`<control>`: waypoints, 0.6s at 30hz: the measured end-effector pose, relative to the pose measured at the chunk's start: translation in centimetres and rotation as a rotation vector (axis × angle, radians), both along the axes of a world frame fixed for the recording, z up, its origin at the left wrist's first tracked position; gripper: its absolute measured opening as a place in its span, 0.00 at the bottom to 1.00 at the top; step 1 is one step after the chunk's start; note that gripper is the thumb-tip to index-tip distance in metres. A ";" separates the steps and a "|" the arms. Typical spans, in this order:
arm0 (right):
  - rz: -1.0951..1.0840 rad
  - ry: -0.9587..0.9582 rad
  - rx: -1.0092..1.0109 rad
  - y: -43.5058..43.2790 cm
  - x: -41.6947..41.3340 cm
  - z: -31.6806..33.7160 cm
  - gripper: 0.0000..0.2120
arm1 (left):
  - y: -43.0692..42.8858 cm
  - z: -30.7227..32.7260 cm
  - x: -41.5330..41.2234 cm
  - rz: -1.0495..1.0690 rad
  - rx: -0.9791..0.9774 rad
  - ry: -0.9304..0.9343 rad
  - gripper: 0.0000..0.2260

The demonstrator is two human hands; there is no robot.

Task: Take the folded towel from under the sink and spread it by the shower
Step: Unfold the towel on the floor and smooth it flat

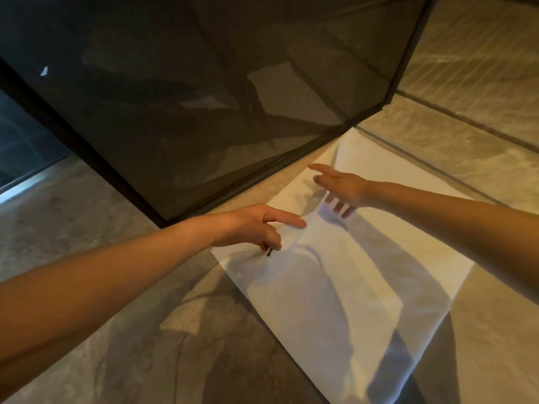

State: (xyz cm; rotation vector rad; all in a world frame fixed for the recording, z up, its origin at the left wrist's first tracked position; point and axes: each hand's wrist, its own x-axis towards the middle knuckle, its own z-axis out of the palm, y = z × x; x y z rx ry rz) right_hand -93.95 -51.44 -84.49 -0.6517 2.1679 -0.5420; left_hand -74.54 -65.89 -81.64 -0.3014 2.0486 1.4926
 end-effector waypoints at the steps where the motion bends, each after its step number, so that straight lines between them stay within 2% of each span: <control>1: -0.039 -0.049 0.066 -0.8 0.3 0.2 0.25 | 0.5 0.2 -0.1 -0.028 -0.003 0.019 0.24; 3: -0.105 -0.069 0.117 -1.3 0.5 0.6 0.22 | 1.1 0.5 -0.2 -0.063 0.025 0.044 0.23; 5: -0.101 0.099 0.038 -0.9 -0.1 0.7 0.17 | 1.0 0.7 -0.1 -0.054 0.020 0.048 0.23; 8: -0.237 0.182 -0.106 1.1 -1.9 0.9 0.23 | 0.2 0.1 0.1 0.003 -0.105 0.103 0.24; 10: -0.227 0.220 -0.122 2.2 -2.2 1.3 0.28 | -0.3 -0.3 0.2 0.038 -0.145 0.144 0.27; 13: -0.219 0.165 -0.206 3.6 -2.0 1.0 0.30 | -0.9 -0.5 0.2 0.064 -0.069 0.157 0.29; 18: -0.373 -0.086 -0.246 5.8 -1.9 1.3 0.26 | -1.6 -0.7 -0.7 0.041 0.081 0.119 0.27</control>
